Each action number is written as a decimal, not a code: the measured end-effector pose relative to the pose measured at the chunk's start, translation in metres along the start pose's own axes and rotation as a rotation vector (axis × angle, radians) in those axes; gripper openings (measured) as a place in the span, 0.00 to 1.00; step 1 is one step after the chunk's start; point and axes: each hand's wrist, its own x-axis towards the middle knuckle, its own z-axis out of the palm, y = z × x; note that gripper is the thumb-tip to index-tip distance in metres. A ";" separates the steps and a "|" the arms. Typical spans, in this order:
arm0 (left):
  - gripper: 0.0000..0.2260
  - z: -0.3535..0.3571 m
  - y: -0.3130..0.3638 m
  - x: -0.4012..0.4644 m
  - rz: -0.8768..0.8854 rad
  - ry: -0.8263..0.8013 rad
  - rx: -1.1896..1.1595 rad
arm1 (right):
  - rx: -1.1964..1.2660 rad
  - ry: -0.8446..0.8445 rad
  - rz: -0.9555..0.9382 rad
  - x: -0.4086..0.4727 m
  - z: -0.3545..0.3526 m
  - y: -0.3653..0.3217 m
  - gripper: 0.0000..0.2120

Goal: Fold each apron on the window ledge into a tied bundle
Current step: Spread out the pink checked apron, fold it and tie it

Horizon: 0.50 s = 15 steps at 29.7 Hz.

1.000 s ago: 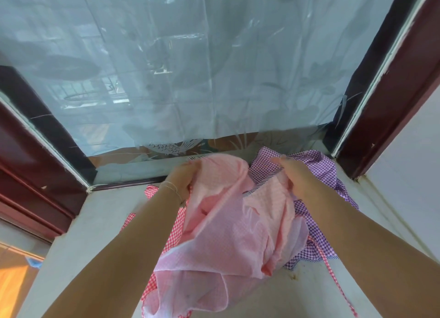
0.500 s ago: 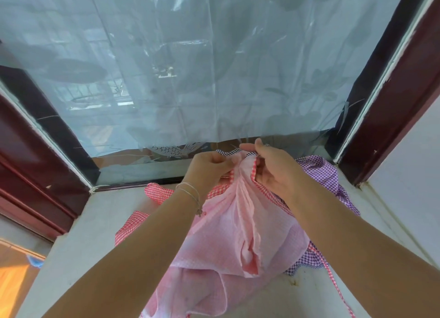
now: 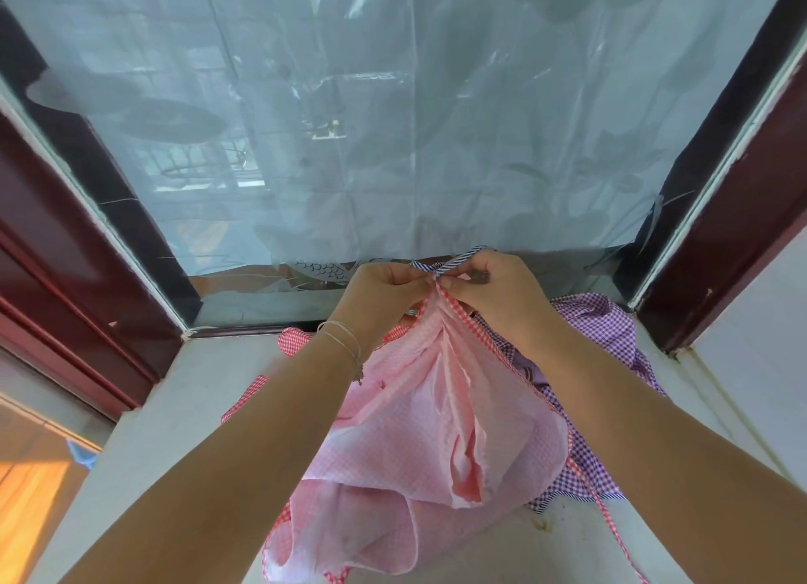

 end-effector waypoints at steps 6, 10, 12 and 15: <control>0.11 0.002 0.002 -0.004 0.029 -0.046 0.061 | -0.355 0.089 -0.192 0.001 0.005 0.000 0.03; 0.09 -0.003 0.003 -0.006 0.125 -0.103 0.144 | -0.394 0.063 -0.226 -0.001 0.004 -0.005 0.05; 0.08 -0.004 0.006 -0.008 0.191 -0.076 0.193 | -0.346 0.028 -0.199 0.000 0.004 -0.009 0.02; 0.09 -0.006 0.006 -0.007 0.238 0.017 0.214 | -0.285 -0.007 -0.168 0.005 0.005 -0.012 0.03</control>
